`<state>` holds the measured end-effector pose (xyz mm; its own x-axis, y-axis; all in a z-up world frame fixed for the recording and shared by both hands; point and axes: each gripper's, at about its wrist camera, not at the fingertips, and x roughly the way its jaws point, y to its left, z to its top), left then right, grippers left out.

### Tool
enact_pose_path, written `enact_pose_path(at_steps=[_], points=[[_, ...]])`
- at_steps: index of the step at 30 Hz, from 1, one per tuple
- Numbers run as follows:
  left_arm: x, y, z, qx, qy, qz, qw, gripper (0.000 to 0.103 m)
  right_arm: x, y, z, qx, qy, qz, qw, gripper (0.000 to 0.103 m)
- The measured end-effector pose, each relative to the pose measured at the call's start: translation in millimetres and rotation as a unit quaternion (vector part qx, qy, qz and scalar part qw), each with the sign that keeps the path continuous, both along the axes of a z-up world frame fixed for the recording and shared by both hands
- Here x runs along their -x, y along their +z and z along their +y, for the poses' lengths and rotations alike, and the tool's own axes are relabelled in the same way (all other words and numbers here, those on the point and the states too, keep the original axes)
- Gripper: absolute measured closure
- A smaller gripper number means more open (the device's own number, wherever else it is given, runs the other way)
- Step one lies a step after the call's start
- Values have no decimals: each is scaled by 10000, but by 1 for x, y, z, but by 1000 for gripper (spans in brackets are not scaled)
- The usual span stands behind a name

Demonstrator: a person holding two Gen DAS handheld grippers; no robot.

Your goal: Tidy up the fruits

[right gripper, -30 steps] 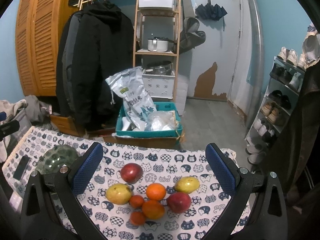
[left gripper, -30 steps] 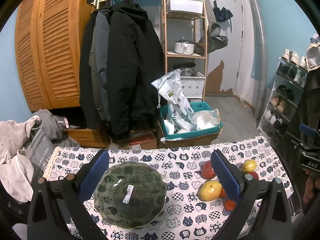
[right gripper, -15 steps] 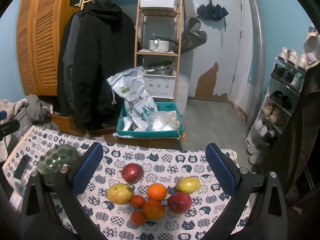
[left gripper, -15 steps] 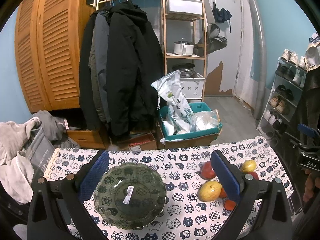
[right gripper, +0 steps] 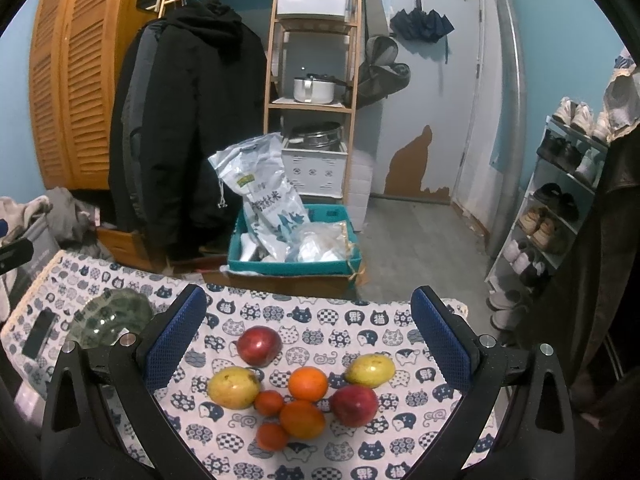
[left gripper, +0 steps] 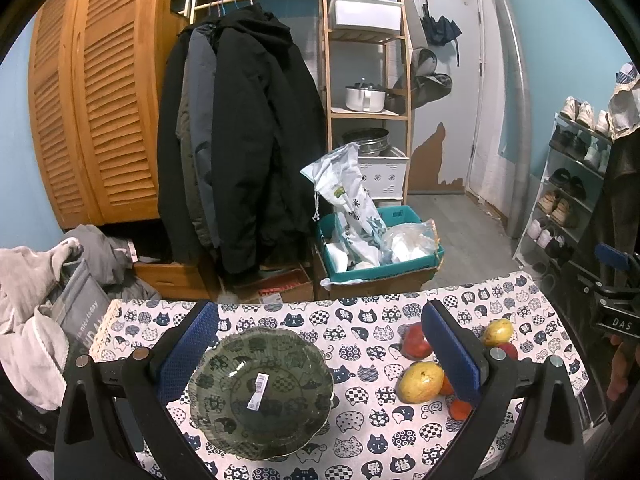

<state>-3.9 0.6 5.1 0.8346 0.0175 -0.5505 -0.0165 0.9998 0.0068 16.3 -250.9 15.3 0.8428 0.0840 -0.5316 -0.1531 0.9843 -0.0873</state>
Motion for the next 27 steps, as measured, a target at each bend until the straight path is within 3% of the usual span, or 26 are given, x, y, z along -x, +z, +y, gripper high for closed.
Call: enact_pose_path(at_steps=[27], points=[[0,0,-2,25,17,10,10000,1,0,5,-2,-134,45,-68,9999,3]])
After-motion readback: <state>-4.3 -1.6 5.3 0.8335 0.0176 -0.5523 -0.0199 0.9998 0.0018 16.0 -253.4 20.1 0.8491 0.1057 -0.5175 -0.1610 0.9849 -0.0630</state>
